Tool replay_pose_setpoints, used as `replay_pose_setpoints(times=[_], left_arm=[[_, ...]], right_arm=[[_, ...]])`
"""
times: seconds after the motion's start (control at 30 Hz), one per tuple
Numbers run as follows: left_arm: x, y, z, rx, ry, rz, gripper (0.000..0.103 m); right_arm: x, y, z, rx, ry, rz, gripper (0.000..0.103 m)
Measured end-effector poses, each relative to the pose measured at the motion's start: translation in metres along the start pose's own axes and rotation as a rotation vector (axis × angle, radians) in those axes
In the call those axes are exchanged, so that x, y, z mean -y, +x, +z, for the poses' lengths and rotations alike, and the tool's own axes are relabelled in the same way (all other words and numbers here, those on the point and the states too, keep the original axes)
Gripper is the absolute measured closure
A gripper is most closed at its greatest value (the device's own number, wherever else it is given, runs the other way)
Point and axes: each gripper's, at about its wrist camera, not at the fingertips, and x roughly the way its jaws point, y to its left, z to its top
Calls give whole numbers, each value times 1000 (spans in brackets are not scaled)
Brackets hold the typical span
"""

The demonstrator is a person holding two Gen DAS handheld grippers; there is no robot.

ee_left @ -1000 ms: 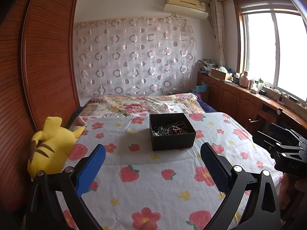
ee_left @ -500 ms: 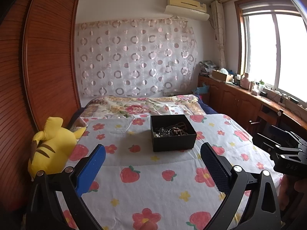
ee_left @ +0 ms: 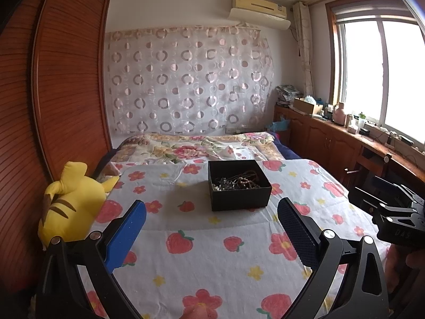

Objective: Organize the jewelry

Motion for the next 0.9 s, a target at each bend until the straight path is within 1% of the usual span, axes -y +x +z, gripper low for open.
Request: replay_pose_setpoints(times=[0.57, 0.9], left_arm=[[3, -2, 4, 0, -1, -11, 7], [8, -3, 7, 21, -1, -8, 7]], right_arm=[[-3, 0, -3, -3, 1, 3, 2], [-3, 0, -3, -4, 1, 3, 2]])
